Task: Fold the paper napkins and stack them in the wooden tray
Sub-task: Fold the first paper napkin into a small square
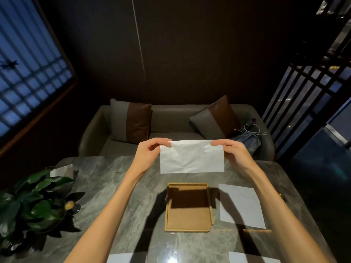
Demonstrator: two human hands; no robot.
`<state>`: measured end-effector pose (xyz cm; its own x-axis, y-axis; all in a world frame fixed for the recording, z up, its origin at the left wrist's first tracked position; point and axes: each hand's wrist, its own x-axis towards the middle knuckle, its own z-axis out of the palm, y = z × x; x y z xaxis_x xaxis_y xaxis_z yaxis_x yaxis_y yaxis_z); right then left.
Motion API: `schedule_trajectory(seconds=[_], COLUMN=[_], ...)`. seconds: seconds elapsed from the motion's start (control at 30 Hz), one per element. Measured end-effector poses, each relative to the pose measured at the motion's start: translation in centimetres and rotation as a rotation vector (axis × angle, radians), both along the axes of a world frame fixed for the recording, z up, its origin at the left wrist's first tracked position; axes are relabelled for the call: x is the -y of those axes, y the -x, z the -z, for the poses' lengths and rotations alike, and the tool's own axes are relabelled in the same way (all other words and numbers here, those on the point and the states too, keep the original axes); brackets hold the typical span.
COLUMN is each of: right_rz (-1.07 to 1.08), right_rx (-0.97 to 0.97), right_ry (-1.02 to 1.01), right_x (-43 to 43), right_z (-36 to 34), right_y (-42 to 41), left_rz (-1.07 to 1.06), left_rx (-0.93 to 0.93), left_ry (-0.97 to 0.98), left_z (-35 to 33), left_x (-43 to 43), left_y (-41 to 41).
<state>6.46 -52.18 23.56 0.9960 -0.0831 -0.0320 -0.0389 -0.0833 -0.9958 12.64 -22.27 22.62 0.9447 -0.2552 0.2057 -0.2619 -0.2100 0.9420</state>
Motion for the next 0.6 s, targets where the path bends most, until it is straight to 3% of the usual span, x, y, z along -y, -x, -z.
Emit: schedule_trajectory(seconds=[0.1,0.17,0.27,0.33,0.47,0.53,0.6], right_rz=[-0.005,0.052,0.149,0.100,-0.298,-0.369,-0.342], right_rx=[0.013,0.022,0.127,0.189,0.189,0.220,0.307], right_ry=[-0.074,0.034,0.224,0.372,0.866,1.047,1.093], right_x=[-0.5,-0.9,-1.5,-2.0,-4.0,-5.1,-5.2], right_z=[-0.4,-0.5,-0.8,-1.8,-4.9,-6.0,-6.8], right_y=[-0.1,-0.2,-0.7,-1.5,-3.9,-4.9,-5.3], left_rz=[-0.025,-0.019,0.070,0.129,0.317,0.380,0.354], left_rx=[0.028,0.032,0.130,0.178,0.031,-0.045,-0.045], left_ry=[0.009,-0.005,-0.299,-0.484,-0.432,-0.382,-0.303], left_z=[-0.1,-0.2,0.0,0.1,-0.9,-1.4,-1.6], left_x=[0.1,0.1,-0.3,0.0,3.5,5.1,5.9], left_y=[-0.4,-0.5,-0.8,-0.9,-0.3,-0.3,0.1])
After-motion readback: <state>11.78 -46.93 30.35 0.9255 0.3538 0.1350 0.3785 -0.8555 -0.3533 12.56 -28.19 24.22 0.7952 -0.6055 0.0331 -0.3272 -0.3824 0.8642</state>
